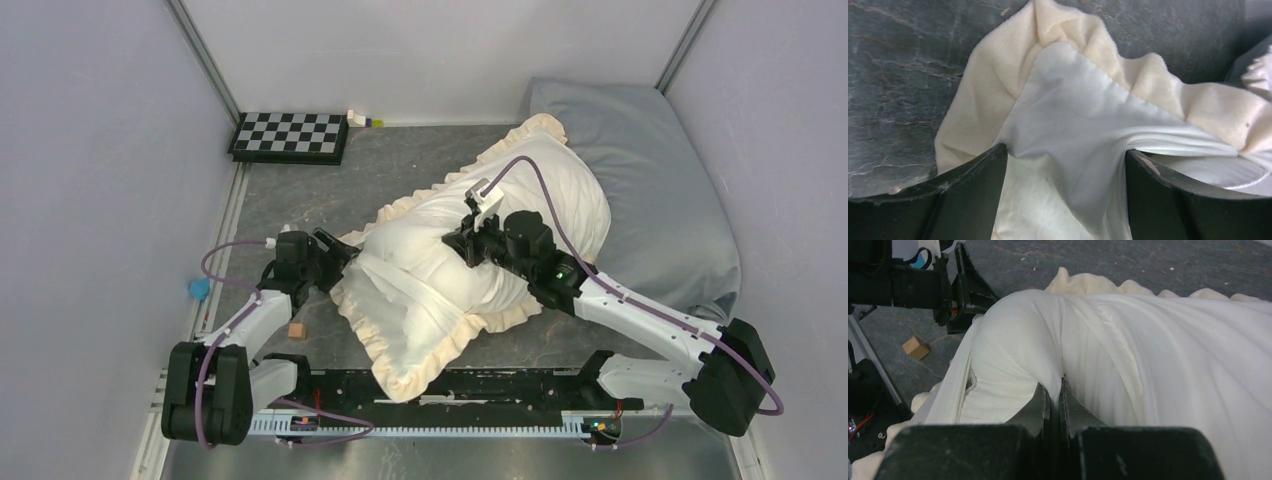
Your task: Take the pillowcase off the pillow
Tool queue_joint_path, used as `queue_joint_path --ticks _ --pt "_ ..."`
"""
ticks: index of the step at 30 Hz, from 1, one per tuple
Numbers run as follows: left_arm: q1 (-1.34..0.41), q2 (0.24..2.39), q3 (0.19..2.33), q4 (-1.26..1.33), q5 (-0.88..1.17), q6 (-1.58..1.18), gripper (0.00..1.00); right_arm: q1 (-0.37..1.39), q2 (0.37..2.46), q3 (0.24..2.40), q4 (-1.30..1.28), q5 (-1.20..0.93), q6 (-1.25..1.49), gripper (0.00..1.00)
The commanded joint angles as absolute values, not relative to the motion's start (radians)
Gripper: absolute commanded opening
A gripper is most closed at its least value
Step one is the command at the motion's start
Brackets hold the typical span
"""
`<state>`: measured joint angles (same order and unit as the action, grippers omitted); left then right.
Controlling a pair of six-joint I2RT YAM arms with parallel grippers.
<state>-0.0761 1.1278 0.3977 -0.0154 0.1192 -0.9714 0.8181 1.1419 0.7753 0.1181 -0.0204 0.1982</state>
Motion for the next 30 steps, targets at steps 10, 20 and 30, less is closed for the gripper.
queue_joint_path --ticks 10,20,30 --pt "-0.031 0.928 0.348 -0.05 0.173 -0.897 0.94 0.655 1.073 0.943 0.156 0.408 0.158 0.0" --pt "-0.08 0.729 0.35 0.071 0.444 -0.88 0.85 0.653 1.114 0.951 0.192 0.319 0.206 0.0" --pt "-0.426 0.666 0.554 -0.291 0.167 -0.77 0.89 0.653 1.268 1.005 0.248 0.305 0.257 0.0"
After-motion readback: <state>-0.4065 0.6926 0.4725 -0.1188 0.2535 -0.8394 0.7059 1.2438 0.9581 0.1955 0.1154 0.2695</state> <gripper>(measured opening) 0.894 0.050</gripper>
